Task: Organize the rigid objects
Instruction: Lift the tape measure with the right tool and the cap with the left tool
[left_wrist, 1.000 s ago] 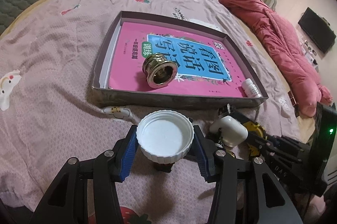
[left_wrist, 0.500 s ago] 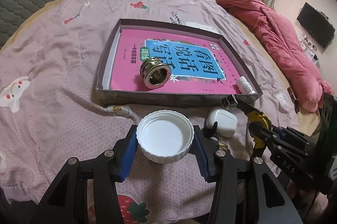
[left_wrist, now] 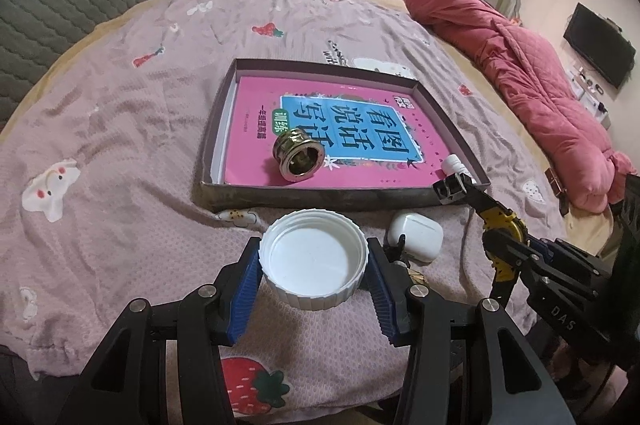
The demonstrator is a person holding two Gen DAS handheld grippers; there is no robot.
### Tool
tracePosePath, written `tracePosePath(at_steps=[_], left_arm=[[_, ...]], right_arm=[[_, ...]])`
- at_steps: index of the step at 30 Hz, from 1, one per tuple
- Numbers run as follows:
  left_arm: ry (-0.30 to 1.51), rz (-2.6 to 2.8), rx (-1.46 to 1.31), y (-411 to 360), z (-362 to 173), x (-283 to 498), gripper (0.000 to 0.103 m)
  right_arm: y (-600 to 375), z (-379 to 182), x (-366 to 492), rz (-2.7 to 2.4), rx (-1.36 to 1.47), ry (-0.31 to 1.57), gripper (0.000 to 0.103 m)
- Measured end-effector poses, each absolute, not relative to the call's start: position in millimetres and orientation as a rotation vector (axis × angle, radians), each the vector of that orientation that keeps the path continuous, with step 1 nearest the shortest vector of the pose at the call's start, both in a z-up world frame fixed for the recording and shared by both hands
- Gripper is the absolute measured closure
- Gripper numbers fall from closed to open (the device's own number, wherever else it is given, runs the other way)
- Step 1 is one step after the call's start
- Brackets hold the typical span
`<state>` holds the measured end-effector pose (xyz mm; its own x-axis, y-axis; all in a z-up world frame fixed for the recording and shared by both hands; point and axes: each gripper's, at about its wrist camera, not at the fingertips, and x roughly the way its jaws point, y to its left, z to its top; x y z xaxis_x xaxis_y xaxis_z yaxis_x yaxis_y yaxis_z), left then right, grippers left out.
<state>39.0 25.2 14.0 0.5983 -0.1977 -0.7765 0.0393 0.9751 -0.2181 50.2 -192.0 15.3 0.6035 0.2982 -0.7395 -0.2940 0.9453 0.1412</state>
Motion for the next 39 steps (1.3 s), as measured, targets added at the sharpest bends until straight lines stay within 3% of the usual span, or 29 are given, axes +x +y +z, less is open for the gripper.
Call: tracePosePath(at_steps=[39], left_arm=[[0.855,-0.087,-0.107,25.7,51.4,33.4,0.051]], right_arm=[[-190.3,58.3,38.9,0.344,0.027,0.744,0.086]])
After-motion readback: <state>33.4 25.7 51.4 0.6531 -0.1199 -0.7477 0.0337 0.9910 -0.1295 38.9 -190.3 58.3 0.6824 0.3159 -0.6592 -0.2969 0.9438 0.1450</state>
